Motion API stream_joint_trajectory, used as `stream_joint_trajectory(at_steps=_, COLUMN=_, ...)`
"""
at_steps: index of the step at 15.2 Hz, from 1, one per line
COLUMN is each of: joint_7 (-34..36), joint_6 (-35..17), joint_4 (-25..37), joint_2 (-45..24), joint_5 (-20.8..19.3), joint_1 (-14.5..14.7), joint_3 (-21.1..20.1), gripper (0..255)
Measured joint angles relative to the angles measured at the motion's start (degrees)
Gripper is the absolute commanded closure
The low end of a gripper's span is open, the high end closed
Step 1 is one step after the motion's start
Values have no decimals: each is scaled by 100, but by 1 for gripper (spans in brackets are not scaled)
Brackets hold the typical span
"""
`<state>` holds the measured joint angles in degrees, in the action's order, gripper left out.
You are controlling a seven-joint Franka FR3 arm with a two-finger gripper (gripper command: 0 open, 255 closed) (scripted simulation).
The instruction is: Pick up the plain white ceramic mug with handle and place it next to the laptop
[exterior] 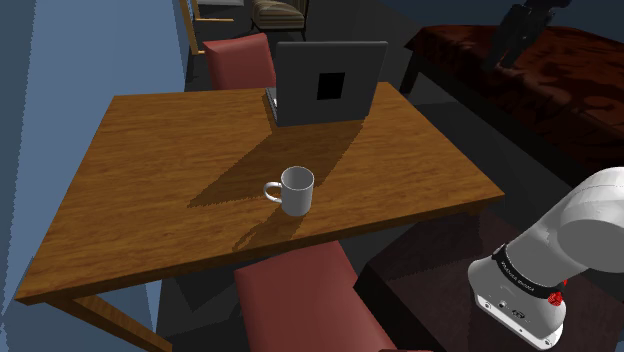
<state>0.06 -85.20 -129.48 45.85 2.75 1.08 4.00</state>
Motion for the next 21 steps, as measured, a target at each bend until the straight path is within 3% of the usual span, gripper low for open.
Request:
stream_joint_trajectory(at_steps=3, joint_7=127, joint_6=-188, joint_4=-173, joint_2=20, joint_5=69, joint_1=26, joint_3=-128, gripper=0)
stream_joint_trajectory(at_steps=12, joint_7=1111, joint_6=-1566, joint_4=-978, joint_2=-257, joint_5=581, joint_1=282, joint_3=-1150, gripper=0)
stream_joint_trajectory(at_steps=21, joint_7=2121, joint_6=-3149, joint_4=-1122, joint_2=-1399, joint_5=803, joint_1=403, joint_3=-2239, gripper=0)
